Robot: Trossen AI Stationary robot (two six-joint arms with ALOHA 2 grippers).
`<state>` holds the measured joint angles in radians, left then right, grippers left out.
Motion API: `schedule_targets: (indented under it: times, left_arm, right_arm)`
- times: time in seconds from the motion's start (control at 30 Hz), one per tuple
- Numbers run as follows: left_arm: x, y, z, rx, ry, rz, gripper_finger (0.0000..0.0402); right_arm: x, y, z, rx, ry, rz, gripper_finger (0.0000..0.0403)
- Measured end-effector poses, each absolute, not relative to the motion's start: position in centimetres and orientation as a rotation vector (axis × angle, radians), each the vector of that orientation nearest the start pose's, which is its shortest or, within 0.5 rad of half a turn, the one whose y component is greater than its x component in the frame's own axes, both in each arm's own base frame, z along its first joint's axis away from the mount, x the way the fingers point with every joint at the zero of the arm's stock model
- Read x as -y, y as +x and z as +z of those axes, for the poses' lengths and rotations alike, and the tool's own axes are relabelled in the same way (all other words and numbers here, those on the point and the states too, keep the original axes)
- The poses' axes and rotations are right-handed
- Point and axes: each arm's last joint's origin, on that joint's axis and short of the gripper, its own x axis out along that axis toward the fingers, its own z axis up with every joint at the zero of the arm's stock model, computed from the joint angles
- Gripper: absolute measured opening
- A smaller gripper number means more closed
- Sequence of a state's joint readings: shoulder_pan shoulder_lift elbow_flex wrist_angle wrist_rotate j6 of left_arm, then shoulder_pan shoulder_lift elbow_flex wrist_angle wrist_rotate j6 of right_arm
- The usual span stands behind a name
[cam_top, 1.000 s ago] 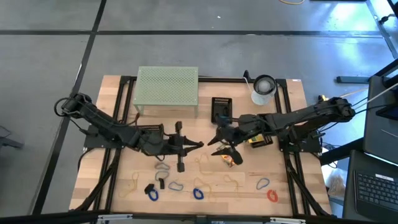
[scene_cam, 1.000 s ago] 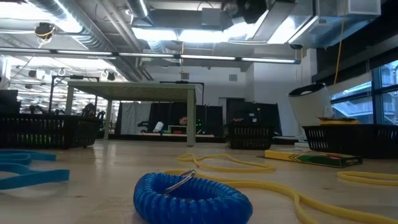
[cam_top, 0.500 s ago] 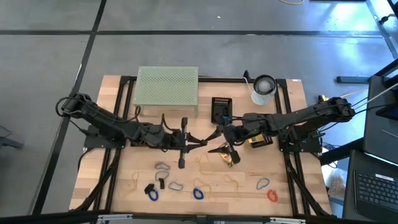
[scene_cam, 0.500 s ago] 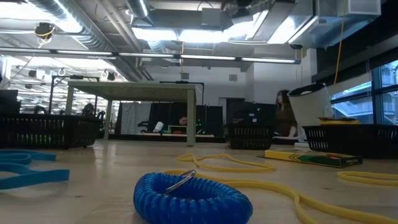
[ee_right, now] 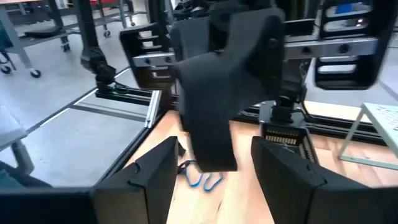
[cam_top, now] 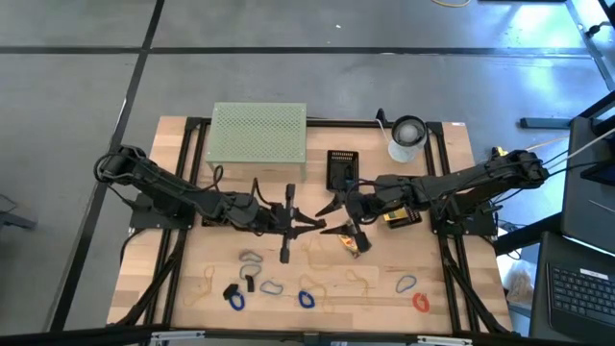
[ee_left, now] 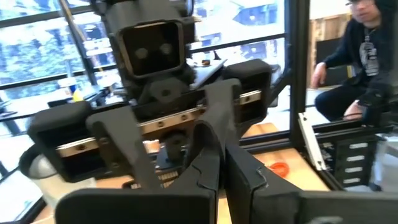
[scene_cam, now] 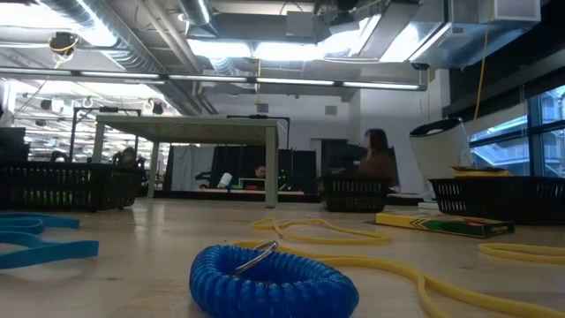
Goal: Pick & Place Office Desk Supplies
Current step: Put the black rubber band into the top black bin
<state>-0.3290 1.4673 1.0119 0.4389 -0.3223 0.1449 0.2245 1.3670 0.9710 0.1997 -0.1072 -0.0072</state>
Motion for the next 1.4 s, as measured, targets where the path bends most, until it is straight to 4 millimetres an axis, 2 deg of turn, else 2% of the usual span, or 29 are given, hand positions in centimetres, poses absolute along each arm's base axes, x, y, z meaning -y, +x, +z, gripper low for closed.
schedule_targets:
  times: [0.5,0.7,0.97,1.17,1.4]
  left_arm:
    - [9.86,31.93,31.06,-0.018,0.151,0.017,0.0006]
    - [9.86,31.93,31.06,-0.018,0.151,0.016,0.0006]
    - [9.88,31.92,31.05,-0.019,0.148,0.015,0.0006]
    - [10.02,31.88,31.04,-0.019,0.141,0.011,0.0023]
    - [10.38,31.74,30.86,-0.038,0.150,0.008,0.0079]
  right_arm:
    - [-7.27,30.18,30.39,-0.205,0.033,0.347,0.0200]
    - [-7.27,30.18,30.39,-0.215,0.084,0.342,0.0146]
    - [-7.27,30.18,30.40,-0.214,0.086,0.341,0.0018]
    - [-7.27,30.18,30.39,-0.220,0.119,0.338,0.0017]
    - [-6.92,30.11,29.97,-0.275,0.162,0.310,0.0008]
